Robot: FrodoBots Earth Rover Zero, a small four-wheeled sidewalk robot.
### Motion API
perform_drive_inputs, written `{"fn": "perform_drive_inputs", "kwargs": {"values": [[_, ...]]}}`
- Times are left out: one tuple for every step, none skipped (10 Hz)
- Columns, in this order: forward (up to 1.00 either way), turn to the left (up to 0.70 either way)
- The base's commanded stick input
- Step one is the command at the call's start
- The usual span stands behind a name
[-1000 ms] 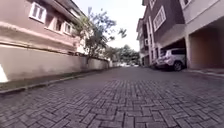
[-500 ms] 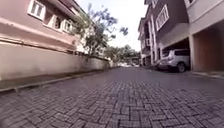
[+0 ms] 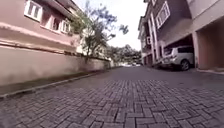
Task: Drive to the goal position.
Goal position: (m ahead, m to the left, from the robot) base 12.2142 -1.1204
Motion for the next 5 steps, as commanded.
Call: {"fn": "perform_drive_inputs", "kwargs": {"values": [[0.70,0.00],[0.70,0.00],[0.70,-0.02],[0.70,-0.15],[0.70,-0.27]]}}
